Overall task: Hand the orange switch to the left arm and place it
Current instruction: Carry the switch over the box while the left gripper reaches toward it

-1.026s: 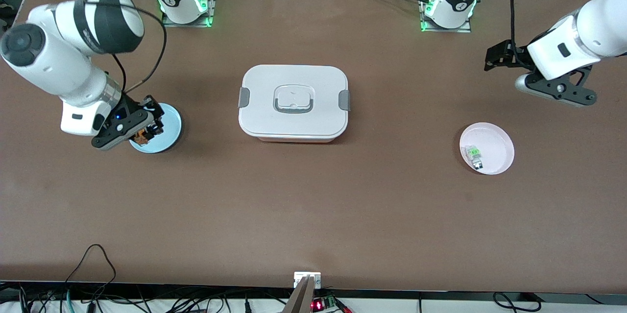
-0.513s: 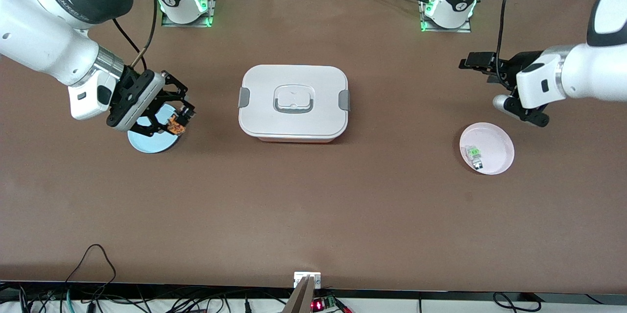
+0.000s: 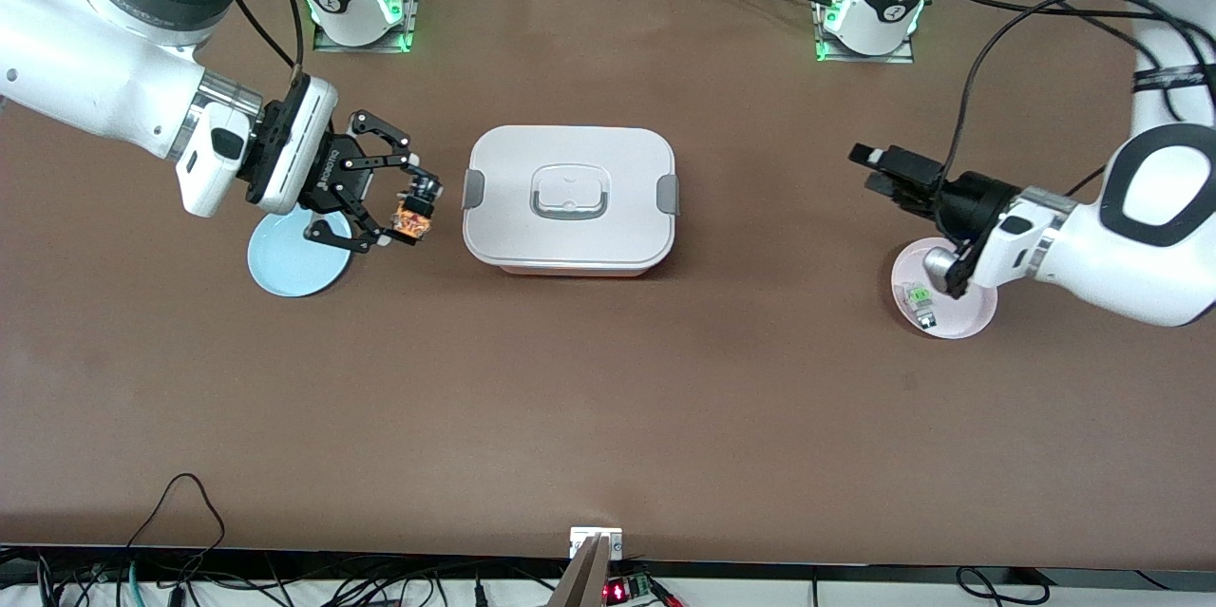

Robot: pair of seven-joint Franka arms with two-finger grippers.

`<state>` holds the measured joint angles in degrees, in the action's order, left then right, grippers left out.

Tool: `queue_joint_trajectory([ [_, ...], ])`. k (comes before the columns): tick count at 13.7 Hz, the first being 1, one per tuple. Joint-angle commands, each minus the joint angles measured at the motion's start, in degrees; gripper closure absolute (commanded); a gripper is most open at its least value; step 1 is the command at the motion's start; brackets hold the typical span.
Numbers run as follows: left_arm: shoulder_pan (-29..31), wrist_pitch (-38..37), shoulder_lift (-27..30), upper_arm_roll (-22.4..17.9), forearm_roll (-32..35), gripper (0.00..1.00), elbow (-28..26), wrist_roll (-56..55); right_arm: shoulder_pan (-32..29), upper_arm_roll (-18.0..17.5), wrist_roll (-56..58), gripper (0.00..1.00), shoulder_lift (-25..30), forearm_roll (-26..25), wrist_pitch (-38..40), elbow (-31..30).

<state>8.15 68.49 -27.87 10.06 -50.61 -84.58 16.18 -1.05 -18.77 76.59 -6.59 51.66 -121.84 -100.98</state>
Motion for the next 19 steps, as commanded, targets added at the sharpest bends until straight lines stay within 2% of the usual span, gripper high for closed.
queue_joint_trajectory([
  [1, -2.61, 5.23, 1.06, 0.13, -7.29, 0.00, -3.04, -1.23, 0.78, -0.57, 10.03, 0.59, -1.41, 11.49, -2.34, 1.22],
  [2, -3.57, 7.34, 1.06, 0.13, -11.14, 0.00, -3.48, -4.02, 0.88, -0.57, 13.46, 0.59, -1.67, 16.24, -3.14, 1.13],
  [3, -4.02, 8.58, 1.06, 0.13, -15.18, 0.00, -3.74, -8.14, 1.23, -0.57, 15.76, 0.59, -1.68, 18.28, -3.23, 1.13],
  [5, -4.63, 11.83, 1.06, 0.22, -21.43, 0.00, -3.66, -15.01, 1.93, -0.57, 19.72, 0.59, -2.11, 18.92, -3.49, 1.13],
  [7, -6.83, 16.66, 1.06, 0.22, -23.66, 0.00, -3.75, -14.61, 4.46, -0.57, 23.76, 0.59, -2.90, 21.71, -5.24, 1.13],
  [10, -10.08, 18.42, 1.50, 0.57, -32.61, 0.00, -3.40, -7.93, 7.02, -0.57, 27.11, 0.58, -5.01, 25.06, -5.87, 0.87],
  [13, -11.32, 26.42, 1.59, 2.58, -35.94, 0.00, -3.92, 4.00, 8.78, -0.66, 32.91, 0.58, -8.00, 30.42, -5.96, 0.87],
  [15, -11.49, 31.77, 1.33, 3.38, -37.28, 0.00, -4.36, 11.29, 9.84, -0.57, 33.27, 0.58, -8.53, 31.05, -6.57, 1.13],
  [17, -11.49, 37.66, 1.15, 6.36, -43.14, 0.00, -7.24, 19.28, 11.16, -0.66, 33.80, 0.58, -9.14, 32.27, -7.36, 1.22],
  [19, -11.58, 39.00, 1.15, 7.86, -46.94, 0.00, -10.24, 25.02, 11.86, -1.71, 34.67, 0.58, -9.23, 34.20, -9.55, 1.22],
])
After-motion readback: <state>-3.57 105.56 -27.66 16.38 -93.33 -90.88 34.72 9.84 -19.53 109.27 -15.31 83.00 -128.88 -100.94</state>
